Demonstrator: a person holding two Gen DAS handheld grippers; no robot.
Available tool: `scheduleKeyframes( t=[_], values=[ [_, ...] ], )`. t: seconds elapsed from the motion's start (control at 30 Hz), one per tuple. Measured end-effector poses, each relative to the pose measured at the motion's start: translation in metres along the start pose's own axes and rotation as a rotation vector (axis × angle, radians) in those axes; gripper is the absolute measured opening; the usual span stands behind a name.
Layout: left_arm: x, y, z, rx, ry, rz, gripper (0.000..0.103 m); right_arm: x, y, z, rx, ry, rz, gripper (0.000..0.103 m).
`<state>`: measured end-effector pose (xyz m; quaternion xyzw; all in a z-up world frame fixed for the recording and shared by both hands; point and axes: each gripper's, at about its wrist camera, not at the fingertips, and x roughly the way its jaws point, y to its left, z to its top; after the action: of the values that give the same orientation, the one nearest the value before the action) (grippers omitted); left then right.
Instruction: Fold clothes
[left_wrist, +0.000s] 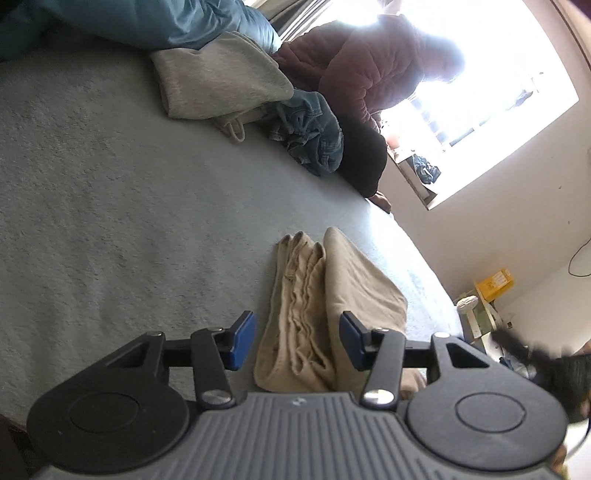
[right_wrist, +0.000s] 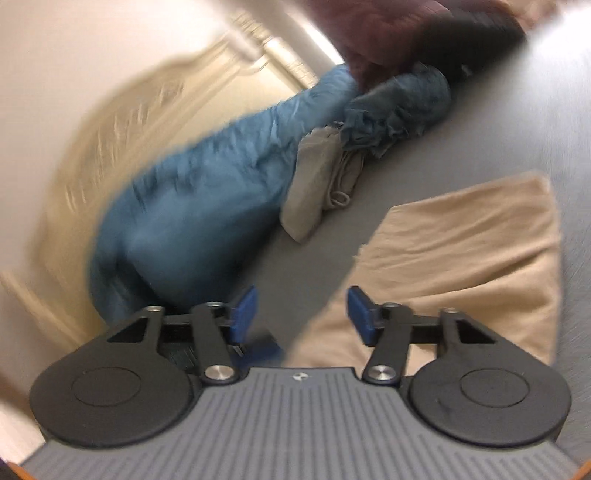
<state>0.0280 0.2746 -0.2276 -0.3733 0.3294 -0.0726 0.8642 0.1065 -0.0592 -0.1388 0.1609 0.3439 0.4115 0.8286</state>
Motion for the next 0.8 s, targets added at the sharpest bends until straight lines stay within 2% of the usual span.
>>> scheduleKeyframes(
  t=[0.1,0.2,0.27,0.33,0.37,0.4,0.5,0.6,0.67,0.8],
  values=[
    [0.005,-0.003,0.006,-0.001,0.005,0.002,0.047,0.017,0.047,-0.022,-0.343,0.059,-0.096,0.076],
    [0.010,-0.006,0.011,-0.001,0.010,0.004,0.043,0.044,0.085,-0.049,-0.662,0.095,-0.185,0.079],
    [0.014,-0.008,0.015,-0.002,0.014,0.005,0.043,0.063,0.095,-0.066,-0.795,0.129,-0.239,0.079],
    [0.017,-0.009,0.019,-0.002,0.017,0.006,0.043,0.077,0.095,-0.079,-0.874,0.163,-0.293,0.075],
    [0.019,-0.010,0.021,-0.002,0.019,0.007,0.043,0.083,0.094,-0.086,-0.910,0.181,-0.322,0.057],
    [0.023,-0.013,0.025,0.010,0.024,0.006,0.043,0.085,0.092,-0.089,-0.925,0.189,-0.344,0.037],
    [0.049,-0.024,0.048,0.078,0.047,-0.008,0.044,0.076,0.087,-0.086,-0.849,0.167,-0.322,0.019],
    [0.093,-0.034,0.074,0.124,0.108,-0.017,0.049,0.072,0.084,-0.084,-0.798,0.149,-0.314,0.017],
    [0.130,-0.042,0.093,0.146,0.157,-0.017,0.058,0.072,0.085,-0.084,-0.790,0.145,-0.314,0.016],
    [0.192,-0.055,0.114,0.183,0.245,0.015,0.057,0.070,0.088,-0.085,-0.790,0.136,-0.321,0.015]
  ],
)
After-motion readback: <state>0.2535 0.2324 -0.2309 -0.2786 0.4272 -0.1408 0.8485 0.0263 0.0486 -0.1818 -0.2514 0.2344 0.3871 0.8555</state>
